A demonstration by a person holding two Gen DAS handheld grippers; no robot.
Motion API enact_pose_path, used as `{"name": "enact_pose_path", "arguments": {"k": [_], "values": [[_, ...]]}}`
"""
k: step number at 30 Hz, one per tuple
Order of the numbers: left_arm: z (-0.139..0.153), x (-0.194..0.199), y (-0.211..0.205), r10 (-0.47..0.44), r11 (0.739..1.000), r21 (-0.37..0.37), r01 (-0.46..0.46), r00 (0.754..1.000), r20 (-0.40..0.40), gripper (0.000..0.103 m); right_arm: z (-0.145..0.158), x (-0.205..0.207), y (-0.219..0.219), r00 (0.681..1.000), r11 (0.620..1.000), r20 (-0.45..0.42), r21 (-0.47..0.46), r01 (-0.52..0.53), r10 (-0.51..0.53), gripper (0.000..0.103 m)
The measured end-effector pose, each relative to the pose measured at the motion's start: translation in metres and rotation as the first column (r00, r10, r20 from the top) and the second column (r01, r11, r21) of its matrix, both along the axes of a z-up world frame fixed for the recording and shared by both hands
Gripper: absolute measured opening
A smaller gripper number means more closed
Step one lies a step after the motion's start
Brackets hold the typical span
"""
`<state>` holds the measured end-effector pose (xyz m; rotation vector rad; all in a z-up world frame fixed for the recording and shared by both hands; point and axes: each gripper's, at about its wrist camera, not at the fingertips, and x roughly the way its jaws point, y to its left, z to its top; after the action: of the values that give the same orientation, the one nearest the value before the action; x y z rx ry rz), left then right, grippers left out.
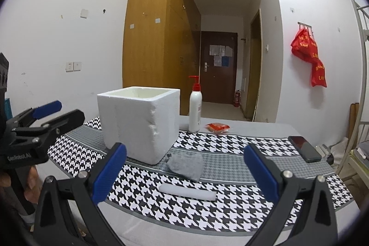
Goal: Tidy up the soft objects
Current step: 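Withdraw both tools from the foam box back toward the remaining items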
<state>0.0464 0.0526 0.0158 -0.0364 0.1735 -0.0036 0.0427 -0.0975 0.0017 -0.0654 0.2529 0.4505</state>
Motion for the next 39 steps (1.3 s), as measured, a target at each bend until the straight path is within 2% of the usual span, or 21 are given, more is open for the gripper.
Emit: {"name": "enact_pose_path", "arguments": {"k": [6,15,21,29,36,39], "values": [[-0.009,0.008,-0.006,-0.022,1.000,-0.013,0.022,0.999,-0.026,0.102,-0.005,0.006,-0.004,0.997,0.998,-0.068,0.052,-0.043,0.047,0.103],[-0.024,0.025,-0.013,-0.061,0.998,-0.018,0.059,0.992,-0.113,0.102,-0.018,0.018,-0.015,0.992,0.999,-0.119,-0.003,0.036,-0.036,0.103],[-0.033,0.039,-0.013,-0.106,0.994,-0.044,0.099,0.978,-0.182,0.102,-0.023,0.025,-0.023,0.990,0.999,-0.132,-0.023,0.049,-0.052,0.103],[-0.046,0.063,-0.025,-0.215,0.977,-0.043,0.211,0.936,-0.280,0.102,-0.027,0.038,-0.035,0.985,0.999,-0.166,-0.012,0.050,-0.051,0.103],[-0.052,0.074,-0.036,-0.264,0.963,-0.033,0.269,0.908,-0.324,0.102,-0.033,0.051,-0.039,0.973,1.000,-0.229,-0.007,-0.023,0.021,0.103],[-0.054,0.081,-0.041,-0.276,0.956,-0.003,0.295,0.893,-0.356,0.102,-0.036,0.058,-0.039,0.966,0.998,-0.254,-0.008,-0.055,0.051,0.103]]}}
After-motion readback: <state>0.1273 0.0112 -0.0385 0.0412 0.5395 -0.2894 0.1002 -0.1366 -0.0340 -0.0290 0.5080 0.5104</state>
